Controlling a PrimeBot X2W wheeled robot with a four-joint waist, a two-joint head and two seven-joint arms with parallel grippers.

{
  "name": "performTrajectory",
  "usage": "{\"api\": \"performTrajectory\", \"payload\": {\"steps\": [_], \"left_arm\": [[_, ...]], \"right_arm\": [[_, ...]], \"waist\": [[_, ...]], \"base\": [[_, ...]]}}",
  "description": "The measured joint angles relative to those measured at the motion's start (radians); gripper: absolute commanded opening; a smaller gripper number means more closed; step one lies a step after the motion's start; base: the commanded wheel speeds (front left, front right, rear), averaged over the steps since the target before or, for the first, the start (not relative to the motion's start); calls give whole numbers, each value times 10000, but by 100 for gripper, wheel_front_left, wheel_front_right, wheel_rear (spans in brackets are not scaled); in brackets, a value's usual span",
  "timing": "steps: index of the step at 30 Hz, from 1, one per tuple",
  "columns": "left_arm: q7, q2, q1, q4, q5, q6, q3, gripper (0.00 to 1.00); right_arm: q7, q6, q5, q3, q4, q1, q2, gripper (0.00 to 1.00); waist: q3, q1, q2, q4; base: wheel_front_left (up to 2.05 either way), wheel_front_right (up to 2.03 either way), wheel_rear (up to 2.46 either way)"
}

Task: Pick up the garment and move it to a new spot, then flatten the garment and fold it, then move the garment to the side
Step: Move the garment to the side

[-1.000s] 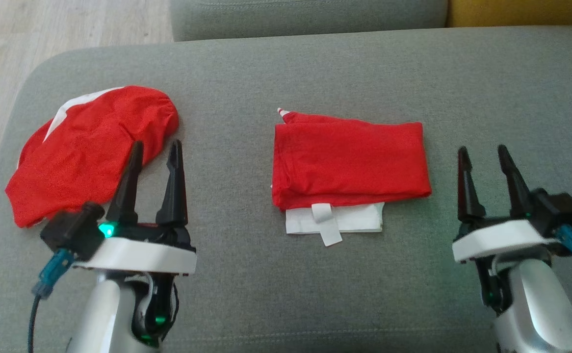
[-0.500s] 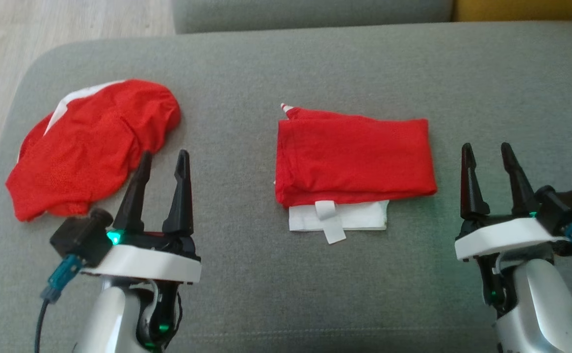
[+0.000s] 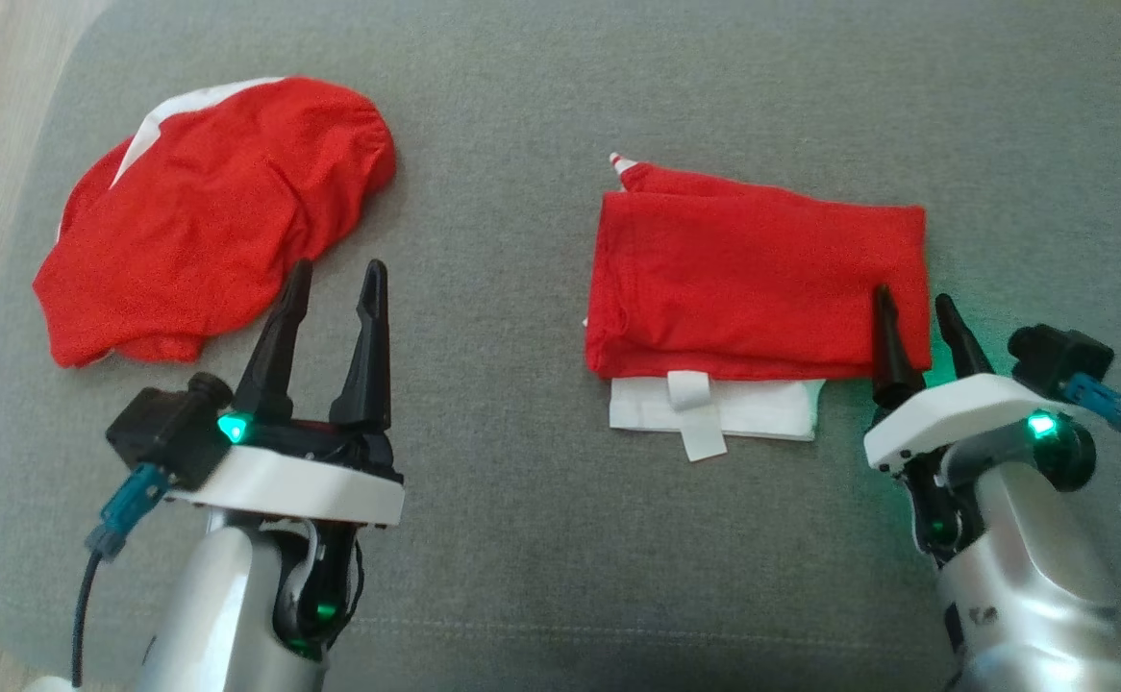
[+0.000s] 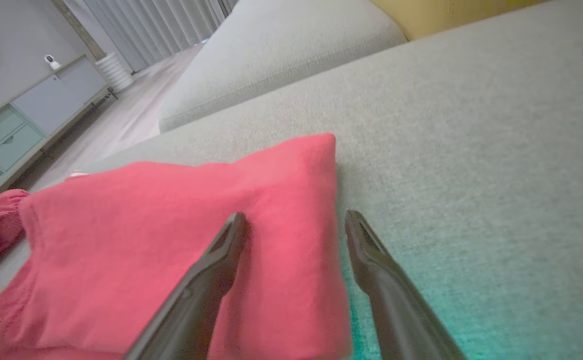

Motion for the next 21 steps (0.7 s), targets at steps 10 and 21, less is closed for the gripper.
{"api": "performTrajectory", "payload": {"steps": [10, 21], "left_arm": [[0, -2, -215, 25, 102, -84, 228, 100], [0, -4, -380, -13, 259, -186, 351, 100]], "right_arm": [[-527, 0, 33, 874, 2351, -1465, -128, 0], [-880, 0, -3133, 140, 2251, -2540, -360, 0]], "waist": [[452, 0, 0, 120], [649, 0, 0, -589]], "base": [[0, 0, 0], [0, 0, 0]]}}
